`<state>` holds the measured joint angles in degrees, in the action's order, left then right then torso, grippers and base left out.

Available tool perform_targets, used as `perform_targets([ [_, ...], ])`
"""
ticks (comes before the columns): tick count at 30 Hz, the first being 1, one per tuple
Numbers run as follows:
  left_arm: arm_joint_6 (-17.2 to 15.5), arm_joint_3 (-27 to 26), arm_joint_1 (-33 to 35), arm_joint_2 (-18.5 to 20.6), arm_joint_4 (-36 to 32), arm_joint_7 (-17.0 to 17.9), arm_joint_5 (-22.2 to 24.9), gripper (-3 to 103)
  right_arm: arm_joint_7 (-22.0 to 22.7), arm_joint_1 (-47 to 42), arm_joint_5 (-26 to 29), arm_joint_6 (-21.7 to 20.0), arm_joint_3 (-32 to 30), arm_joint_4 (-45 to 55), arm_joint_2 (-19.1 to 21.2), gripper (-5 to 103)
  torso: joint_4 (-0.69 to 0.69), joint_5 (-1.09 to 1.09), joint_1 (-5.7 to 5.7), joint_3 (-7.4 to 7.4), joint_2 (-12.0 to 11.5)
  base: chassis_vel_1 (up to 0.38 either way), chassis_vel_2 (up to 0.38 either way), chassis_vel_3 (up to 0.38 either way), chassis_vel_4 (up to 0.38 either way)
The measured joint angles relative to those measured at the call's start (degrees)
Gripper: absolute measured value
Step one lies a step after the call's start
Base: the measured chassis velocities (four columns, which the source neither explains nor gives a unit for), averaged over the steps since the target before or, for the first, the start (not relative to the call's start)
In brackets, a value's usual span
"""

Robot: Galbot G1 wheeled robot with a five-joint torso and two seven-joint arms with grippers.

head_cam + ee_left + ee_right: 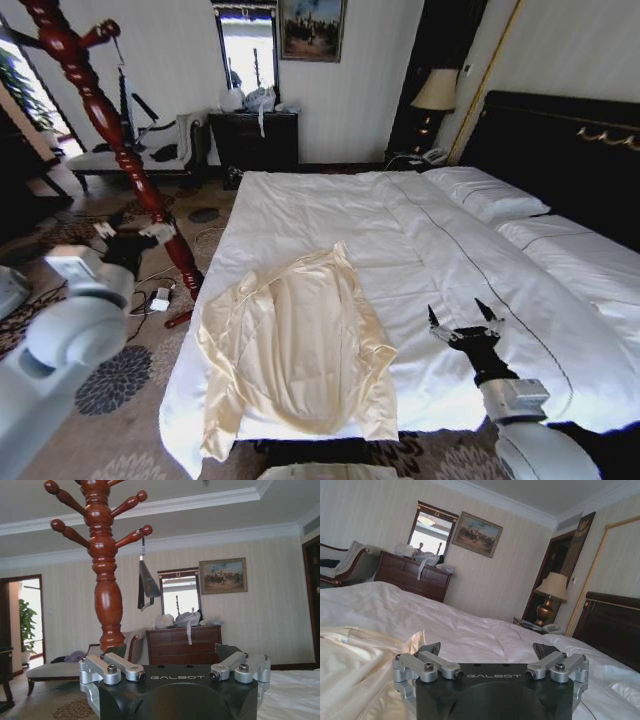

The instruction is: Pick up the clothes from the bed and hang them on the clothes hanger.

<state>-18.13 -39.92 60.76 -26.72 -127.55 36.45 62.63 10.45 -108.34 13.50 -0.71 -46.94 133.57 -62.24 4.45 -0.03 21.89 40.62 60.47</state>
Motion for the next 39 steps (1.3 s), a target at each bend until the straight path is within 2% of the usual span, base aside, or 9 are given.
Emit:
perform_targets([
  [1, -0.3, 1.9, -3.5, 1.0, 1.4, 0.0, 1.4, 100, -0.1, -0.1, -0.5, 0.1, 0.3, 0.0, -0.6, 100, 0.08, 0.03, 0.0, 0.0, 0.0, 0.0, 0.0, 0.0, 0.0],
  [3, -0.6, 3.8, -7.1, 1.9, 3.5, -0.5, 2.2, 100, -0.1, -0.1, -0.8, 0.1, 0.6, 0.1, -1.0, 100, 0.08, 0.03, 0.0, 0.0, 0.0, 0.0, 0.0, 0.0, 0.0],
  [6, -0.7, 8.8, -16.1, 2.9, 9.8, -3.2, 3.0, 98, -0.2, -0.2, -1.0, -0.3, 0.8, 0.8, -1.6, 100, -0.03, 0.04, 0.0, 0.0, 0.0, 0.0, 0.0, 0.0, 0.0],
  [11, -0.1, 15.9, -27.2, 2.1, 19.0, -6.2, 4.0, 100, -0.2, -0.9, -1.0, -0.5, -0.2, 1.5, -1.6, 100, 0.01, 0.0, 0.0, 0.0, 0.0, 0.0, 0.0, 0.0, 0.0],
  [14, -0.8, 17.5, -31.2, 1.4, 19.6, -6.3, 4.6, 100, -0.2, -1.1, -1.0, -0.6, -0.7, 1.7, -1.9, 100, 0.0, -0.01, 0.01, 0.01, 0.0, 0.0, 0.0, 0.0, 0.0],
  [21, -5.2, 25.3, -46.8, -1.7, 21.1, -2.7, 8.9, 100, -0.2, -1.5, -0.9, -0.6, -1.3, 1.6, -2.6, 100, 0.0, 0.06, -0.02, -0.02, 0.0, 0.0, 0.0, 0.0, 0.0],
  [27, -10.0, 37.2, -63.0, -6.5, 33.2, 0.4, 13.4, 99, -0.2, -1.3, -1.7, -1.0, -1.2, 1.1, -3.3, 100, 0.02, 0.03, 0.0, 0.0, 0.0, 0.0, 0.0, 0.0, 0.0],
  [33, -12.3, 43.2, -71.4, -10.4, 39.8, 0.1, 15.0, 99, -0.2, -1.2, -2.1, -1.0, -1.2, 1.1, -4.0, 100, 0.02, 0.04, -0.01, 0.0, 0.0, 0.0, 0.0, 0.0, 0.0],
  [39, -17.4, 45.6, -76.9, -14.1, 44.5, 3.3, 16.7, 98, -0.2, -1.5, -2.5, -0.9, -1.5, 1.2, -4.5, 100, 0.02, 0.04, 0.0, 0.0, 0.0, 0.0, 0.0, 0.0, 0.0],
])
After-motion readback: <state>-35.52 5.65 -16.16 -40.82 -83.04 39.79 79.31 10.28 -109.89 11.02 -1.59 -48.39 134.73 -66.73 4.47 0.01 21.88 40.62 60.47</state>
